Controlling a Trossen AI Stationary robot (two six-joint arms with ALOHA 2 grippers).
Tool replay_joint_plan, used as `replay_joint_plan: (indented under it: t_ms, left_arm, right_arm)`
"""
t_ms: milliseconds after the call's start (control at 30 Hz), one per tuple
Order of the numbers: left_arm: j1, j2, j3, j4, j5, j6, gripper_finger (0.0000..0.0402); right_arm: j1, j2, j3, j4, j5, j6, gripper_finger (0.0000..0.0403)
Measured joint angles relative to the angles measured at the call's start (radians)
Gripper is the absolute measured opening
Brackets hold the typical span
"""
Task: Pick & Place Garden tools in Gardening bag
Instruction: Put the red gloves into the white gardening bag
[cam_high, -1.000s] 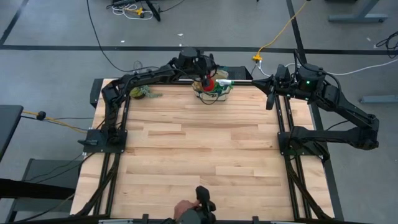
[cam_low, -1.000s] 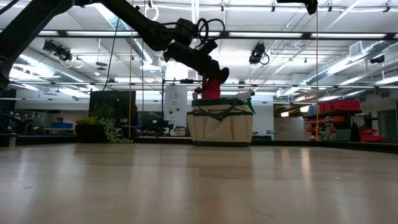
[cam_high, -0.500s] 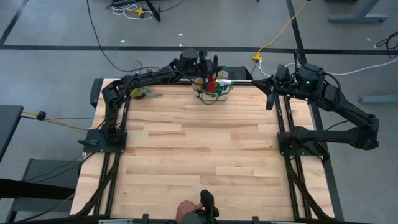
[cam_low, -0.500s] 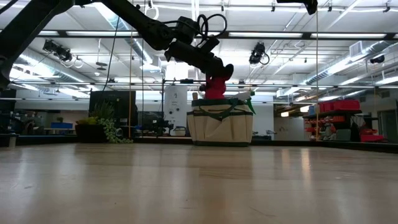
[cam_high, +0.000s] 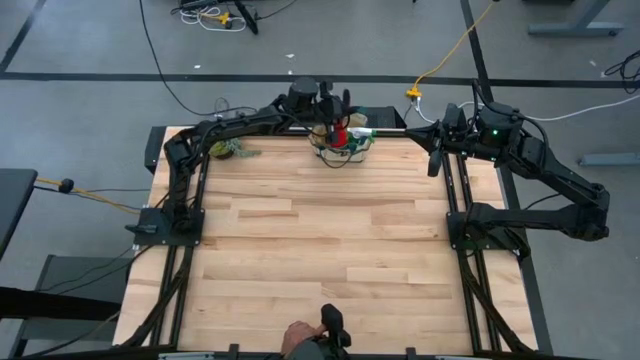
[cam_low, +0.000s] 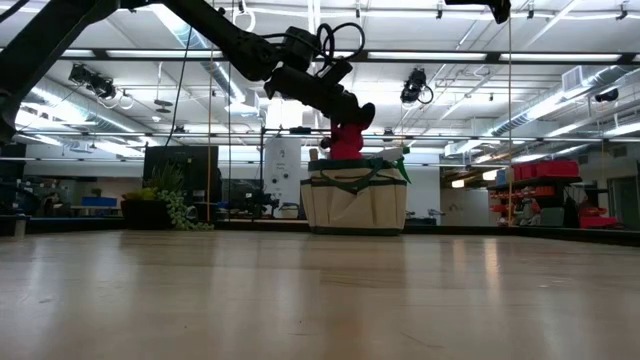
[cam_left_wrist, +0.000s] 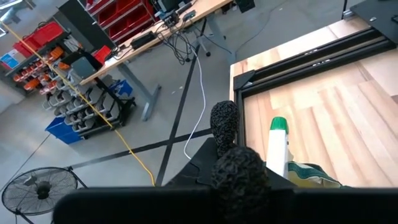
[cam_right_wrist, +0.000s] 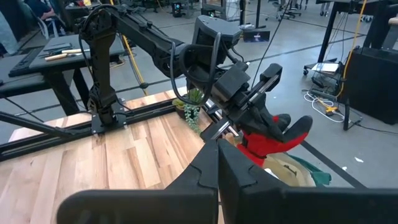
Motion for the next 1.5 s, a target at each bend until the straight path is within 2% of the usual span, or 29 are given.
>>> replay_joint_plan:
  t_ms: [800,1100,1500]
  left_arm:
    - [0.005,0.0,0.0,-0.001,-0.069,0.052,0.0018]
    - [0.007,0.0,0.0,-0.001,-0.088,0.052,0.0065]
    - [0.005,0.0,0.0,0.003,-0.105,0.033,0.0175]
  right_arm:
    - [0.0,0.0,0.0,0.0,0.0,0.003,0.0]
    - [0.0,0.0,0.0,0.0,0.0,0.0,0.0]
    - [0.0,0.0,0.0,0.0,0.0,0.0,0.0]
